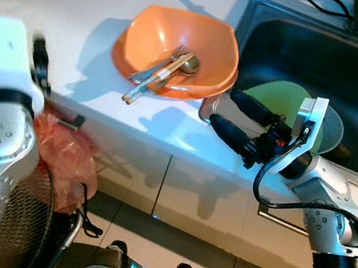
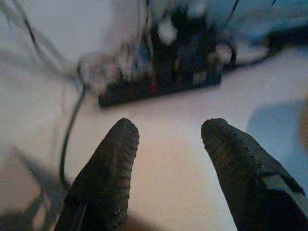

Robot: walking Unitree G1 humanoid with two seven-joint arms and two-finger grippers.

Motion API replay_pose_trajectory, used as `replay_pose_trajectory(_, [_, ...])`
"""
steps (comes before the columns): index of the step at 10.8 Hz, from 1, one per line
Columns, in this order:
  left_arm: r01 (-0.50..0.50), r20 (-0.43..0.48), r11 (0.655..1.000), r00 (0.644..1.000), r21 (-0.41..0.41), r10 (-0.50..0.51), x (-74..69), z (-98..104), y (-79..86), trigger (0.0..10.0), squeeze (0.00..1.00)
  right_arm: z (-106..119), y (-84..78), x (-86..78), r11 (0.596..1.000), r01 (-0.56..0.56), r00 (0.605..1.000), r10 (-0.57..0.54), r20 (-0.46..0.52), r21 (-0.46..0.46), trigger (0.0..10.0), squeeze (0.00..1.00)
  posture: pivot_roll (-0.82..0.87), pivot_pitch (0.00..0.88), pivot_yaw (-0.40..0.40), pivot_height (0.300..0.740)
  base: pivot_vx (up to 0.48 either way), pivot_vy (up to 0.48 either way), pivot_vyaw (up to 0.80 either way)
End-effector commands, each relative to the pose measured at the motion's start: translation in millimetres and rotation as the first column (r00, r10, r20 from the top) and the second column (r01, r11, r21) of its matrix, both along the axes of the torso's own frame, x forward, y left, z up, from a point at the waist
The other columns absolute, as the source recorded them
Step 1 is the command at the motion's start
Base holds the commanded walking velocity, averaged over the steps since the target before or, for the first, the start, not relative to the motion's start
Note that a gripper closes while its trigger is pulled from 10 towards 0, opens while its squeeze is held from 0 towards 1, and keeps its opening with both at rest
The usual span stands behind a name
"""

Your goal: Kitchen organization

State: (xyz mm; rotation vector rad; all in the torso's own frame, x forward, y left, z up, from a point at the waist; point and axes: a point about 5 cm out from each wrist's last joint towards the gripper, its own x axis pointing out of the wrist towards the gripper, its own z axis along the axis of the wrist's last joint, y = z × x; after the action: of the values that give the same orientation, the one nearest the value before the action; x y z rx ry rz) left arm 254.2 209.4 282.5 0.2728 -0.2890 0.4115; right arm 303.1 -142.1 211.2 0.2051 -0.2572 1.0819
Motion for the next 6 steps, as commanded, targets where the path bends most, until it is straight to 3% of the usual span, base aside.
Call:
replay_pose_trajectory(1, [0.03, 0.045, 0.998, 0.998, 0.053, -0.032, 0.4, 6, -6.2, 10.0, 0.0, 0, -3.7, -1.7, 1.0, 0.025, 1.0, -0.025, 0.014, 0.002, 10.0, 0.0, 0.17, 0.237, -0.038, 0.74, 0.0, 0.0, 0.0])
replay_pose_trajectory(4, [0.16, 0.147, 0.975, 0.972, 0.154, -0.183, 8.3, 17, -31.6, 10.0, 0.0, 4, -8.9, 4.5, 0.991, 0.129, 0.991, -0.131, 0.029, 0.045, 10.0, 0.0, 0.17, 0.219, -0.028, 0.74, 0.0, 0.0, 0.0])
replay_pose_trajectory(6, [0.239, 0.165, 0.938, 0.944, 0.251, -0.285, 12.7, 20, -48.6, 10.0, 0.0, 16, -17.9, 14.6, 0.958, 0.26, 0.963, -0.266, 0.041, 0.119, 10.0, 0.0, 0.16, 0.219, -0.024, 0.74, 0.0, 0.0, 0.0])
